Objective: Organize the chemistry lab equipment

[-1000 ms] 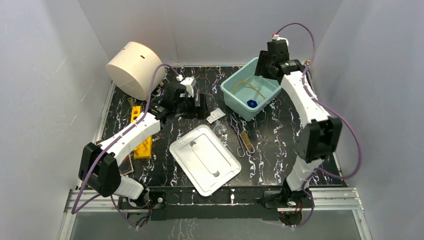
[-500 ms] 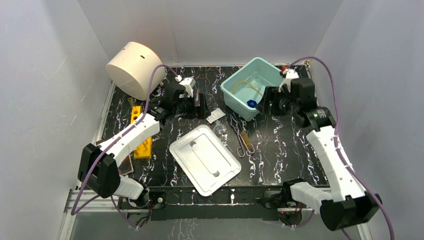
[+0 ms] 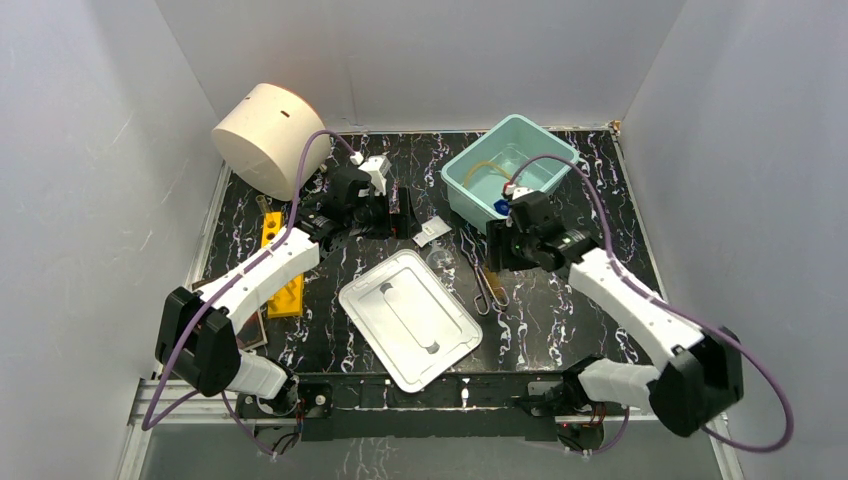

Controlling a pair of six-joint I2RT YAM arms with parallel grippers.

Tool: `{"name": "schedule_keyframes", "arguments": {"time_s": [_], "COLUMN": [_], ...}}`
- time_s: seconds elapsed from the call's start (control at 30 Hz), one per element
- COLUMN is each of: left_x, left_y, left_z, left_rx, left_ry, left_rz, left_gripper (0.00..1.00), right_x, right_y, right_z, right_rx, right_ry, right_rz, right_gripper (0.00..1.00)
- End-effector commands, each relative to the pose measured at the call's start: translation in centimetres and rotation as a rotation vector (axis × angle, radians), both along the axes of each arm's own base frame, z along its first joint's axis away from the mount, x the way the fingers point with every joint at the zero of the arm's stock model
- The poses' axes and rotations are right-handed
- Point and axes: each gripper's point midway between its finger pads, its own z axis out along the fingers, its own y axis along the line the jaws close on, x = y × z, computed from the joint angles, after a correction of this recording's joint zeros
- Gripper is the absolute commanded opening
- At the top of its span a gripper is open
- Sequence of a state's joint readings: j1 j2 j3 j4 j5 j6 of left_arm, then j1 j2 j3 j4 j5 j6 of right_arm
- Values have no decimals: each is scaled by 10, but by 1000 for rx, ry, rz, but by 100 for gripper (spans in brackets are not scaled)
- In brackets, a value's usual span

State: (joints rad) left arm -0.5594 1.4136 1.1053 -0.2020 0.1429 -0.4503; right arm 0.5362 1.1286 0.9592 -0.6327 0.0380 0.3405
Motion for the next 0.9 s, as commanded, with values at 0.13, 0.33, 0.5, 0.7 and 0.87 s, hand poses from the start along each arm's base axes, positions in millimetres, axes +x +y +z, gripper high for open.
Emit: {"name": "schedule_keyframes", "arguments": {"time_s": [0.13, 0.33, 0.5, 0.7, 0.87], "left_x": [-3, -5, -5, -5, -4], "left_y": [3, 8, 9, 6, 6], "left_z": [25, 28, 27, 25, 24], "left_rx": [-30, -19, -16, -25, -23], "left_ry": [-44, -55, -57, -50, -48], "left_rz": [3, 9, 13, 6, 6], "left_gripper": [98, 98, 98, 98, 98], "right_x": [81, 106, 126, 145, 150], "right_y": [-4, -13, -20, -29, -29], "right_z": [6, 1, 3, 3, -3], "right_rx": [-120, -195, -204, -201, -187], "right_ry": [-142, -144, -140, -130, -95], "right_rz": [-274, -392, -448, -492, -495], "right_gripper": [72, 74, 71, 61, 59]}}
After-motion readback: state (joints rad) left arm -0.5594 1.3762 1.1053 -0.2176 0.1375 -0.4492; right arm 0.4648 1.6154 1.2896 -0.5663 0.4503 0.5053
